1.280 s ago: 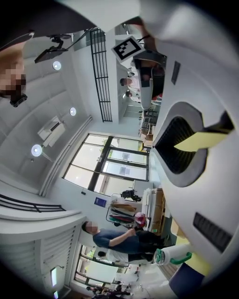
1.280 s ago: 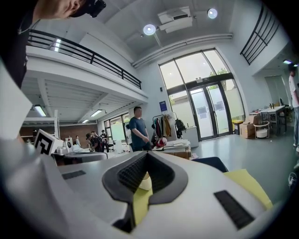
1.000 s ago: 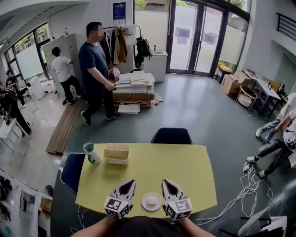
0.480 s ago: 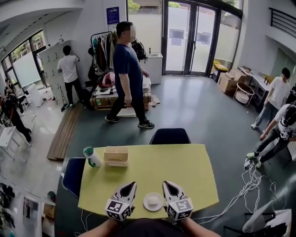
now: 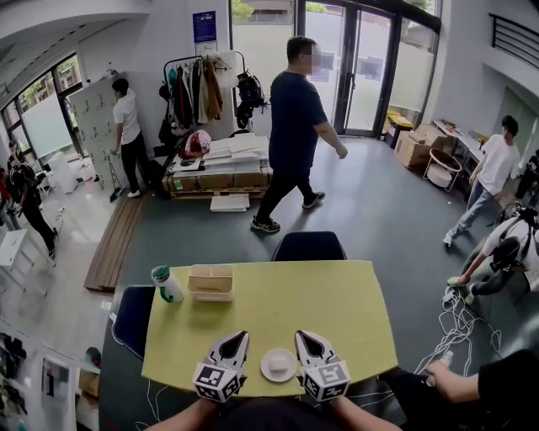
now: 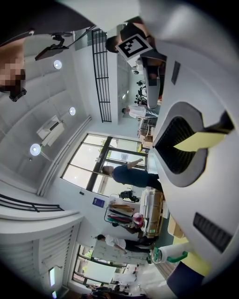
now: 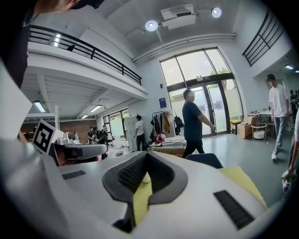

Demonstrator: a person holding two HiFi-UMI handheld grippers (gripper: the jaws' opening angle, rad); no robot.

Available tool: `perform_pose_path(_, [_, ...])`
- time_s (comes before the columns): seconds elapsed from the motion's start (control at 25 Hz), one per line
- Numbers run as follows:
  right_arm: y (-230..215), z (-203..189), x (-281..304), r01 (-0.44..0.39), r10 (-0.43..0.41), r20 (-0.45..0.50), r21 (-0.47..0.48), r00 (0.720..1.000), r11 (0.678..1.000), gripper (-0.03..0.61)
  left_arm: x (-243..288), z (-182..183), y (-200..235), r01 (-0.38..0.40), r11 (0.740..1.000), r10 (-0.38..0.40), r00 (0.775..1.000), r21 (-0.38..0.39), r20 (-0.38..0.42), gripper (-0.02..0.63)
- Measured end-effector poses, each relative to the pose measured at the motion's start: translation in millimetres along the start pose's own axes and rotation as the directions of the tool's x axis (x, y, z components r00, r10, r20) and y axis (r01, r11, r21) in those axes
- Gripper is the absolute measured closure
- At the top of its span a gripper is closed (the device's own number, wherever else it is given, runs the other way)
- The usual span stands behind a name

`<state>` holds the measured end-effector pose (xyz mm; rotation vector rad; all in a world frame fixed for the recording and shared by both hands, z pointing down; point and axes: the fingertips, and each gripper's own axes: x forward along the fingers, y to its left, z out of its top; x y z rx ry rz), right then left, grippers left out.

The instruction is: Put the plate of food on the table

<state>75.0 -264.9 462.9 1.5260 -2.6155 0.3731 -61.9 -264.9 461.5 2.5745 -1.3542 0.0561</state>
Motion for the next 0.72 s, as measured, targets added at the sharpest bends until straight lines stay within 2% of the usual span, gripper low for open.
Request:
perform_pose_path(0.56, [-9.3,-0.1,1.4,0.019,-0.019,-0.011,0.002,1.000,1.000,0.568,4.6,-2.7,1.1,0.008,1.000,-0.008,1.000,-0.006,-0.018,0.604])
perform_pose_path(0.72, [-0.2,-5.6,1.0,0.018,-0.018,-0.005,-0.005,1.000,1.000,0.568,-2.3,-8.6,2.6,0.011,1.000,-0.011,1.000,0.000,-0.016,0.604])
